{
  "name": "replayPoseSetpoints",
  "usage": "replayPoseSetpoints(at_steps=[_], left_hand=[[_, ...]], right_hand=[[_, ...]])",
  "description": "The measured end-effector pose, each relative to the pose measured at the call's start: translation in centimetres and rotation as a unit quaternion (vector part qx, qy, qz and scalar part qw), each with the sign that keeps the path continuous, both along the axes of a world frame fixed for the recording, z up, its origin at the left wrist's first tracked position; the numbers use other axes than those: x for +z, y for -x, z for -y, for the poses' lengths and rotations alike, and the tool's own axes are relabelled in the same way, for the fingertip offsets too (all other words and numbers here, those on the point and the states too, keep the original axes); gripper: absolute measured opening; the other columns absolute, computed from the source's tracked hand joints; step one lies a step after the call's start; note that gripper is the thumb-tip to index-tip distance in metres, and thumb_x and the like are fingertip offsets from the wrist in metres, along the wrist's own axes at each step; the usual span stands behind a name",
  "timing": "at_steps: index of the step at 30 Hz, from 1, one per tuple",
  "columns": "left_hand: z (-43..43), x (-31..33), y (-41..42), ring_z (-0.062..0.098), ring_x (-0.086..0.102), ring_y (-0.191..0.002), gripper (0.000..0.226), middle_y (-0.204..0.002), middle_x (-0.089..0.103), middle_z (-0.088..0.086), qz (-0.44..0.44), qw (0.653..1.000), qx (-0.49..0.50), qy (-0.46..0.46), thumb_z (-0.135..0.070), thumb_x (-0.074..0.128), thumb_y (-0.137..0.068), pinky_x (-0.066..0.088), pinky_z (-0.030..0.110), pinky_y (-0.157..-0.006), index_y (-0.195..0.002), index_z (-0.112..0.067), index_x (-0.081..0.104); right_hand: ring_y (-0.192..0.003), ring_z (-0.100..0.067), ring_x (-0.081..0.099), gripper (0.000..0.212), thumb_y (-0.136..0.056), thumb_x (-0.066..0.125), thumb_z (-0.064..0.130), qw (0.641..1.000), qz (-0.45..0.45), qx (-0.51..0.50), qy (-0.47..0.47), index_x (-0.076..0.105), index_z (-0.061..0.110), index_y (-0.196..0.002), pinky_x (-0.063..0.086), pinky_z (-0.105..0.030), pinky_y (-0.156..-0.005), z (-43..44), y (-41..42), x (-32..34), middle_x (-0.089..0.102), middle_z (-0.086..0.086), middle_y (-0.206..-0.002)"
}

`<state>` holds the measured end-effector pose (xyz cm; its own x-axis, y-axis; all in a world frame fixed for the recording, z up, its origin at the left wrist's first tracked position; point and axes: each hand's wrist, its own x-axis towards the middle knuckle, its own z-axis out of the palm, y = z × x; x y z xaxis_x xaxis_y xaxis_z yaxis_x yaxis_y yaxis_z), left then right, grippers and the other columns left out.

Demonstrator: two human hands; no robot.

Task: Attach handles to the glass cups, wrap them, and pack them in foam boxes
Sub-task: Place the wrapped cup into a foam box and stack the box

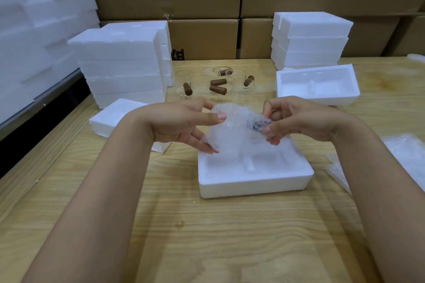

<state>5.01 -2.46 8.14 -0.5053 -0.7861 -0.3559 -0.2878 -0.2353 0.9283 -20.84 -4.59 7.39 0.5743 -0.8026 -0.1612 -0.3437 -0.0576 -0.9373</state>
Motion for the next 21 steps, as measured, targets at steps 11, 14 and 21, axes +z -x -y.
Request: replayPoseSetpoints(at_steps=[11,14,21], left_hand=[[0.3,0.0,0.5,0.013,0.072,-0.078,0.033,-0.11,0.062,-0.003,0.113,0.978,0.101,0.145,-0.042,0.063,-0.085,0.058,0.023,-0.078,-0.115,-0.03,0.055],[0.1,0.9,0.4,0.012,0.073,-0.077,0.03,-0.103,0.067,-0.006,0.155,0.971,0.098,0.154,-0.043,0.065,-0.082,0.057,0.018,-0.069,-0.109,-0.032,0.056],[-0.7,1.9,0.4,0.011,0.072,-0.091,0.08,-0.109,0.072,-0.008,0.244,0.955,0.08,0.151,-0.054,0.071,-0.056,0.042,0.051,-0.106,-0.13,-0.024,0.058]], right_hand=[[-0.062,-0.021,0.062,0.018,-0.077,0.07,0.0,0.991,0.022,-0.09,0.093,0.055,0.008,-0.075,0.049,-0.028,-0.067,0.7,-0.8,-0.6,0.064,-0.012,-0.067],[-0.064,-0.023,0.059,0.016,-0.078,0.068,-0.001,0.992,0.034,-0.082,0.085,0.054,0.007,-0.076,0.046,-0.033,-0.07,0.6,-0.9,-0.7,0.063,-0.012,-0.068],[-0.063,-0.018,0.062,0.016,-0.079,0.066,-0.005,0.996,0.018,-0.071,0.06,0.054,0.005,-0.078,0.05,-0.023,-0.06,0.4,-1.4,-0.9,0.064,-0.005,-0.061]])
